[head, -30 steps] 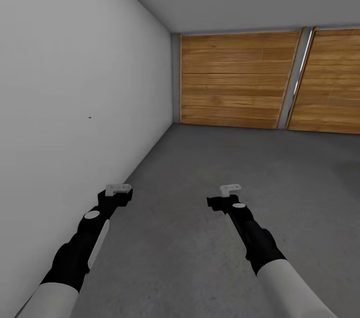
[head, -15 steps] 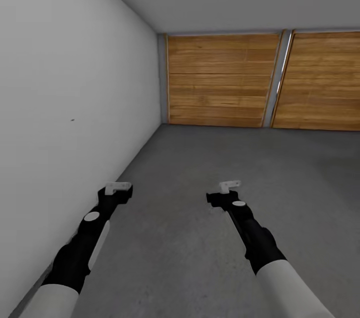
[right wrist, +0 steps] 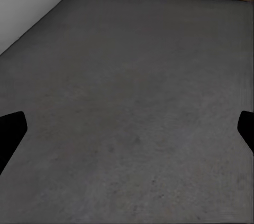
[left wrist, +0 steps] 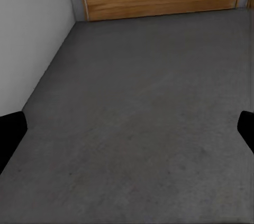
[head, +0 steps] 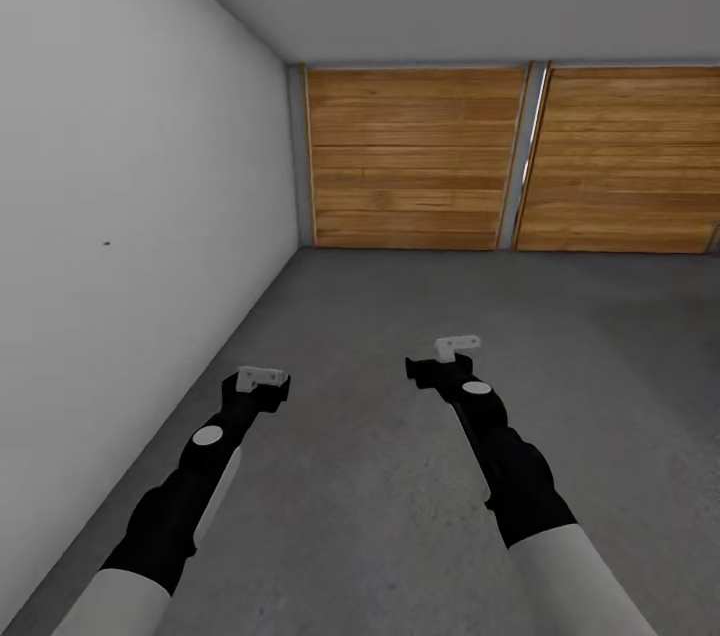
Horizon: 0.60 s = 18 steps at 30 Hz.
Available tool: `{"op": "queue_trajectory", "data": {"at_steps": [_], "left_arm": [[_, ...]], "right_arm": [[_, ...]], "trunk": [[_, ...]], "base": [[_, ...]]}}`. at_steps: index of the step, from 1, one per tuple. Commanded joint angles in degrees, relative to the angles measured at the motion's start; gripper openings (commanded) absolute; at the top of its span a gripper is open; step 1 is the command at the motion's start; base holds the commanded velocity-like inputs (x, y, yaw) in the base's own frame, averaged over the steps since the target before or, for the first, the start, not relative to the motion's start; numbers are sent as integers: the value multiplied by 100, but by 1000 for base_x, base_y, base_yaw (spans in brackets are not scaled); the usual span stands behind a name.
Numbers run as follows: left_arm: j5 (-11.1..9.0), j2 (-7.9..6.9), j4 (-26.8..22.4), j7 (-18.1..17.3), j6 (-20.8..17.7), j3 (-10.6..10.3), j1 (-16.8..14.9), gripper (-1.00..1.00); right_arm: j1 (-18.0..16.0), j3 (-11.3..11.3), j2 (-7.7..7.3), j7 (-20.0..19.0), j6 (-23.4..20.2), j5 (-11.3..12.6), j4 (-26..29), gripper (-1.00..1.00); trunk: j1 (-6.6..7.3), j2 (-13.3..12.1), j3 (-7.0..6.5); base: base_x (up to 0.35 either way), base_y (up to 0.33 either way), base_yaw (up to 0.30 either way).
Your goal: Move the two storage containers from the living room to the garage. In the garage, place one container on the floor and stack the other container on top of it (either order is fine).
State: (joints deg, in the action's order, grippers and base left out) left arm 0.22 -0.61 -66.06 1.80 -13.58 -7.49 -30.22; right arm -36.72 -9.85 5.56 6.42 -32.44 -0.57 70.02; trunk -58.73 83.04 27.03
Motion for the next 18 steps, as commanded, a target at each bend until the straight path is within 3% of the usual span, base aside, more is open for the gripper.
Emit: {"op": "queue_trajectory", "data": {"at_steps": [1, 7, 18], "left_arm": [[3, -7, 3, 18, -31, -22, -3, 100], [17, -6, 251, 21, -34, -49, -7, 100], [0, -1, 345, 27, -31, -42, -10, 100]], "right_arm": [[-4, -9, 3, 87, -64, -4, 35, 100], [5, -33, 32, 595, -163, 57, 67, 100], [136, -23, -2, 734, -191, 16, 97, 100]], "trunk": [[0, 4, 7], [0, 4, 8], [0, 4, 23]], "base": [[0, 0, -24], [0, 0, -85], [8, 0, -230]]}}
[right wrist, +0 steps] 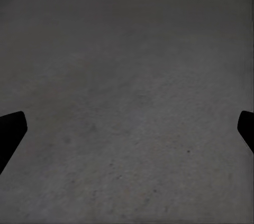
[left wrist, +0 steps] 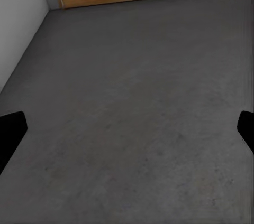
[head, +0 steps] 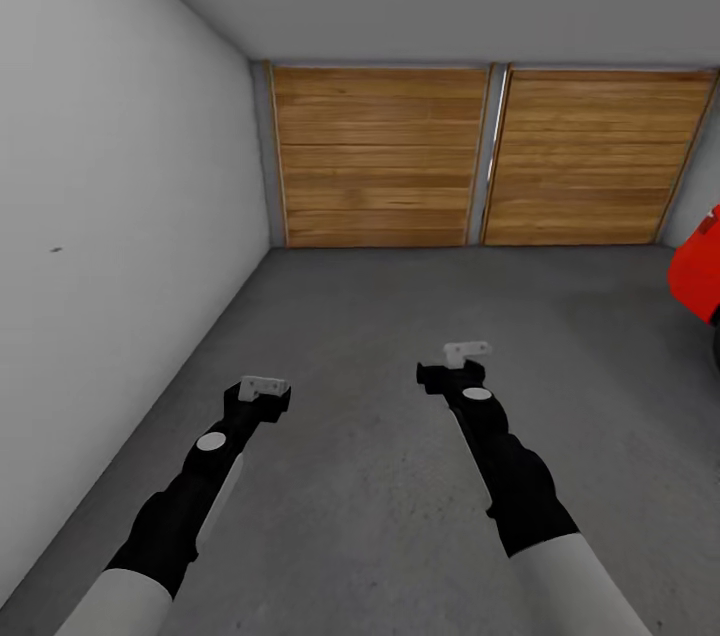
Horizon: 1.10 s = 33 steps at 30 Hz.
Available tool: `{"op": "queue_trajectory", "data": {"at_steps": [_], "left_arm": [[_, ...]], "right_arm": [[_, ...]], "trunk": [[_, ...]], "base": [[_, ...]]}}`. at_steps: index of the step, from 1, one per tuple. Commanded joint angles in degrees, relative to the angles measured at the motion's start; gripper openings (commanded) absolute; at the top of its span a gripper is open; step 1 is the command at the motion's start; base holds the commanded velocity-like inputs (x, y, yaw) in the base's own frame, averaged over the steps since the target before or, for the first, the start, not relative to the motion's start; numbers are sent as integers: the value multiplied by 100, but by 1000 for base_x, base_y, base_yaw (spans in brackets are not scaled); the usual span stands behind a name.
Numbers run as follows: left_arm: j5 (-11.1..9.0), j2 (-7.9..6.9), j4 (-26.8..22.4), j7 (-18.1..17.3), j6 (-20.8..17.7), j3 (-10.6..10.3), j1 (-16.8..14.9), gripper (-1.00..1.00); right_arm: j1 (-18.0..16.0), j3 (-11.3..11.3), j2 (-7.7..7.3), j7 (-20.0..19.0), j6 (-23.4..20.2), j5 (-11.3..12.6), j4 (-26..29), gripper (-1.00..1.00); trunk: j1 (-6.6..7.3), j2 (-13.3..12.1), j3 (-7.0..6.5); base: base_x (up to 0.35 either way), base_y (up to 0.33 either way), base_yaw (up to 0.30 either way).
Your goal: Move the two storage containers from the living room to the garage. In the garage, place one container on the floor and stack the other container on top of it (either order is fine).
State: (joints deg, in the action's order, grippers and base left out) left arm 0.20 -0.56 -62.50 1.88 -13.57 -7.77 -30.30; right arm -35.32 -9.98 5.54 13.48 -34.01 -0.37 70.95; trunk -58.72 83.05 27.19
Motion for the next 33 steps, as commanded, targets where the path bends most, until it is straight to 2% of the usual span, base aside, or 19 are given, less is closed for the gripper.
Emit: {"op": "queue_trajectory", "data": {"at_steps": [1, 6, 9, 10, 13, 14, 16, 17, 22, 27, 33], "left_arm": [[-3, -6, -10, 19, -32, -12, -3, 100], [-40, -29, -48, 18, -47, 3, -26, 100], [-52, -45, -56, -22, -62, 19, -37, 100], [-57, -50, -58, -44, -64, 23, -37, 100], [-65, -57, -58, -88, -73, 31, -39, 100], [-68, -63, -59, -134, -80, 37, -44, 100], [-73, -69, -63, -180, -85, 41, -48, 100], [-75, -72, -66, -198, -87, 42, -51, 100], [-80, -113, -70, -252, -92, 47, -61, 100], [-80, -161, -88, -261, -98, 48, -63, 100], [-72, -167, -88, -234, -96, 48, -57, 100]], "right_arm": [[1, -9, -2, 23, -32, -6, 9, 100], [24, -5, -16, 3, -32, -21, 19, 100], [56, 1, -135, -24, -22, 6, 8, 100], [93, 2, -285, -59, -17, 24, 5, 100], [144, 9, -551, -203, -6, 36, 1, 100], [164, 18, -711, -332, 1, 39, 0, 100], [177, 55, -843, -440, 7, 42, -1, 100], [186, 154, -937, -512, 14, 43, -1, 100], [197, 528, -1061, -621, 29, 44, -2, 100], [203, 667, -1104, -650, 33, 44, -8, 100], [227, 747, -1132, -669, 35, 38, -16, 100]], "trunk": [[0, 3, 8], [0, 3, 13], [0, 3, 13], [0, 3, 14], [0, 3, 14], [0, 3, 14], [0, 3, 14], [0, 3, 14], [0, 3, 14], [0, 3, 14], [0, 3, 11]], "base": [[76, 0, -102], [130, 0, -50], [189, 0, -14], [203, 0, -7], [208, 0, -5], [213, 0, -2], [214, 0, -2], [216, 0, -1], [221, 7, 0], [264, 75, -49], [214, 40, -218]]}}
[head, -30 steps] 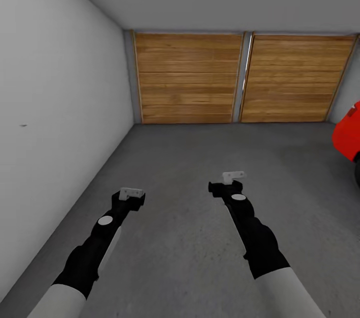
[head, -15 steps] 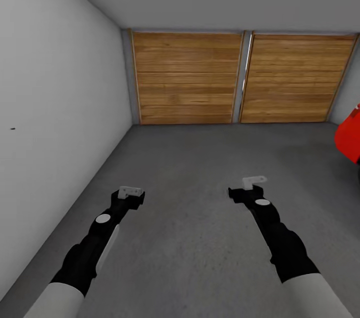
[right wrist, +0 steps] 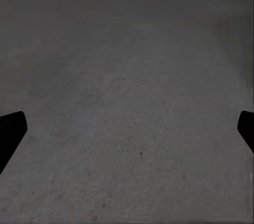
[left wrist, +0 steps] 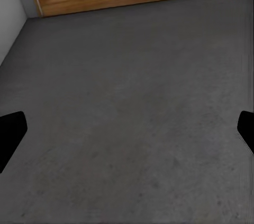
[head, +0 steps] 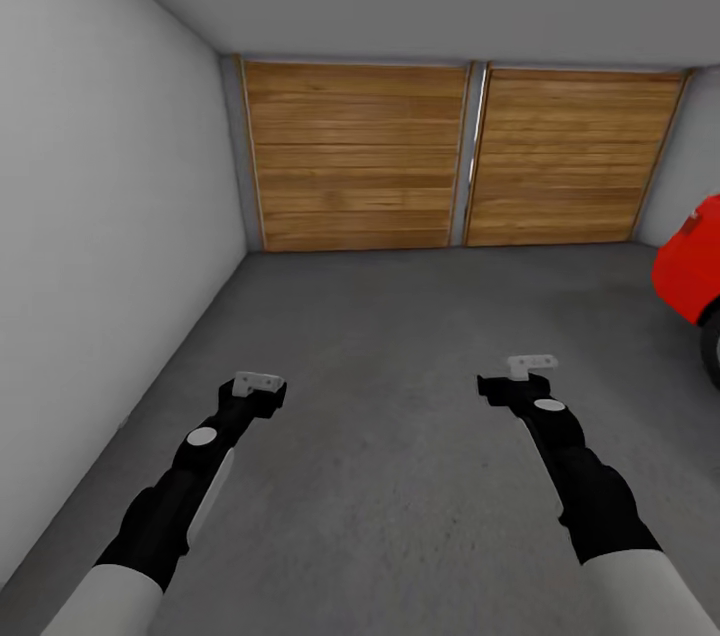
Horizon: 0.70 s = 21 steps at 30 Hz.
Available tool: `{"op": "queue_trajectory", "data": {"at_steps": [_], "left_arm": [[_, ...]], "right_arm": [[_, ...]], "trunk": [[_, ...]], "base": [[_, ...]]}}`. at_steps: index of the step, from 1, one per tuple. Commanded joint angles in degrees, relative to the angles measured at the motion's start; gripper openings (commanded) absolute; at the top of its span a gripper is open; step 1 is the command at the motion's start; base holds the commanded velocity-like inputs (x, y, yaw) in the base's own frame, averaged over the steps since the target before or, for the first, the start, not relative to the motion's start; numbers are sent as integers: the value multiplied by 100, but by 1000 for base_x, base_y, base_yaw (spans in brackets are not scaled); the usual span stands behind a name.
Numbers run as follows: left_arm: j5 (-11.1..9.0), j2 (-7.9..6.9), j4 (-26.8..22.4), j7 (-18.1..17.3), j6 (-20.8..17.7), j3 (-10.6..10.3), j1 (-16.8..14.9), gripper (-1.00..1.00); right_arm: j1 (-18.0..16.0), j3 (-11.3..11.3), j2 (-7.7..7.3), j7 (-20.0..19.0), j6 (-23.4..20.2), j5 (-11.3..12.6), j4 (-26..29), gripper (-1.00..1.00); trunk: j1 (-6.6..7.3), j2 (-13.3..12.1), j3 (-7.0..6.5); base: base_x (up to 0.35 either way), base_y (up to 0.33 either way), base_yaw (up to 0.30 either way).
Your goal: Move the two storage containers from the living room to the garage. In the garage, place one container on the floor and stack the other container on top of it (either order is fine).
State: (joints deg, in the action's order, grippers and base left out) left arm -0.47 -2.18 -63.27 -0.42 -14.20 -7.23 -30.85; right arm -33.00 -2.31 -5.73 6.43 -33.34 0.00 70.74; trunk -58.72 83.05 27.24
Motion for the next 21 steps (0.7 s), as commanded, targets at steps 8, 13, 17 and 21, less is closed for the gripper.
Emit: {"op": "queue_trajectory", "data": {"at_steps": [8, 13, 17, 21], "left_arm": [[-13, -8, -24, 6, -15, 1, 2, 100], [-15, -8, -29, 11, -11, 2, -1, 100], [-11, -3, -12, 9, 0, 2, 0, 100], [-9, -2, -5, 8, 5, 1, 0, 100]], "right_arm": [[45, 25, -16, 20, -32, 7, 1, 100], [114, 31, -18, 17, -30, 6, 1, 100], [158, 97, -18, 16, -31, 4, 1, 100], [173, 140, -17, 16, -30, 4, 1, 100]], "trunk": [[-1, 3, 1], [-1, 3, -4], [-1, 3, -17], [-1, 3, -32]], "base": [[40, 6, -121], [6, 1, -87], [2, 0, -206], [1, 0, -243]]}}
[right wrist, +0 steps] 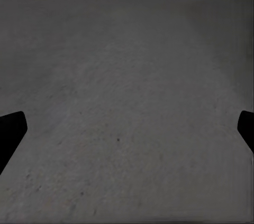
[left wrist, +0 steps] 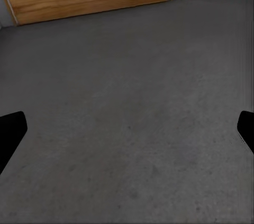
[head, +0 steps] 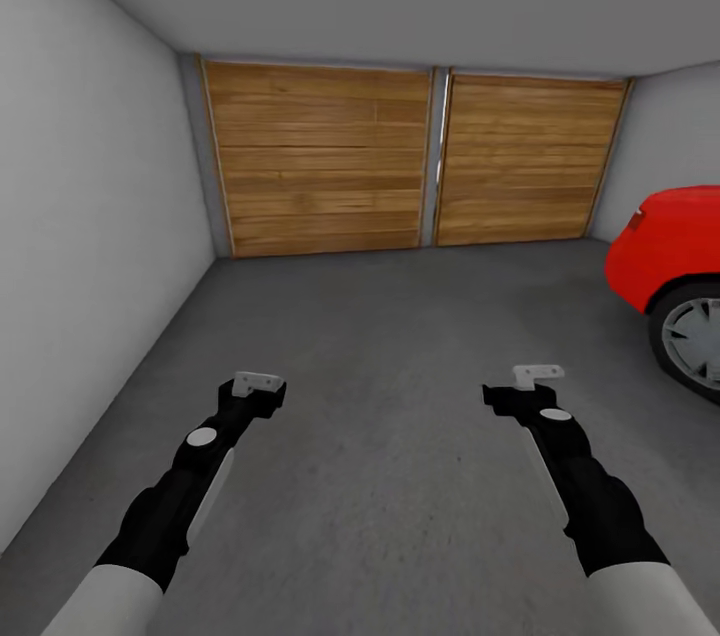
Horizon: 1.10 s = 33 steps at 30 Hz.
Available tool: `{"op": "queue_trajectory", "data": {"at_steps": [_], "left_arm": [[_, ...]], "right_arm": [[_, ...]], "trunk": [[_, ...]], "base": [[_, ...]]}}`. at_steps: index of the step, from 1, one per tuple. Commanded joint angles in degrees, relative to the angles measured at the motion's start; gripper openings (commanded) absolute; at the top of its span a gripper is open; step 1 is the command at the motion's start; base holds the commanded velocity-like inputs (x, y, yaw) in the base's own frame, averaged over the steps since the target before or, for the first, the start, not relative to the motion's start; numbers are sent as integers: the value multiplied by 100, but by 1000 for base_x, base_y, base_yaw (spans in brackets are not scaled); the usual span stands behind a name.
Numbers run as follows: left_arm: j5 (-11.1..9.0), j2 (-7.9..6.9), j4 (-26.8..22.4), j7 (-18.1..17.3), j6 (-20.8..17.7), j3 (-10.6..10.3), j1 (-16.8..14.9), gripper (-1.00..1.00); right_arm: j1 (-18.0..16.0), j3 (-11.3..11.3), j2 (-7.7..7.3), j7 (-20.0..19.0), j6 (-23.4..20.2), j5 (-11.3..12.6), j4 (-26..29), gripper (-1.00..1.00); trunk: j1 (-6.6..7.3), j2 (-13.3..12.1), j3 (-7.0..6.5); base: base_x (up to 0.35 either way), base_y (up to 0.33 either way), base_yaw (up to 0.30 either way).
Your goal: Move the two storage containers from the living room to the garage. In the garage, place one container on the floor and stack the other container on top of it (either order is fine).
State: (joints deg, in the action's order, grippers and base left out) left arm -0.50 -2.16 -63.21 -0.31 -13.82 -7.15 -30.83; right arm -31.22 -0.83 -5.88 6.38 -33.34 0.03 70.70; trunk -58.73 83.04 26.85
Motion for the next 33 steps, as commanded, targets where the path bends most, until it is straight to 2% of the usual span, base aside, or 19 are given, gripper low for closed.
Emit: {"op": "queue_trajectory", "data": {"at_steps": [1, 26, 33], "left_arm": [[-5, -5, -10, -3, -32, -8, -2, 100], [-1, 4, 14, -3, 34, -27, 7, 100], [11, 5, 25, -26, 28, -26, 7, 100]], "right_arm": [[-3, -4, -2, 22, -31, 2, 5, 100], [2, 4, -1, 22, -32, -35, 5, 100], [2, 4, 7, 22, -29, -31, 5, 100]], "trunk": [[0, 4, 3], [0, 4, -101], [0, 4, -132]], "base": [[0, 0, -252], [0, 0, -260], [152, 0, -261]]}}
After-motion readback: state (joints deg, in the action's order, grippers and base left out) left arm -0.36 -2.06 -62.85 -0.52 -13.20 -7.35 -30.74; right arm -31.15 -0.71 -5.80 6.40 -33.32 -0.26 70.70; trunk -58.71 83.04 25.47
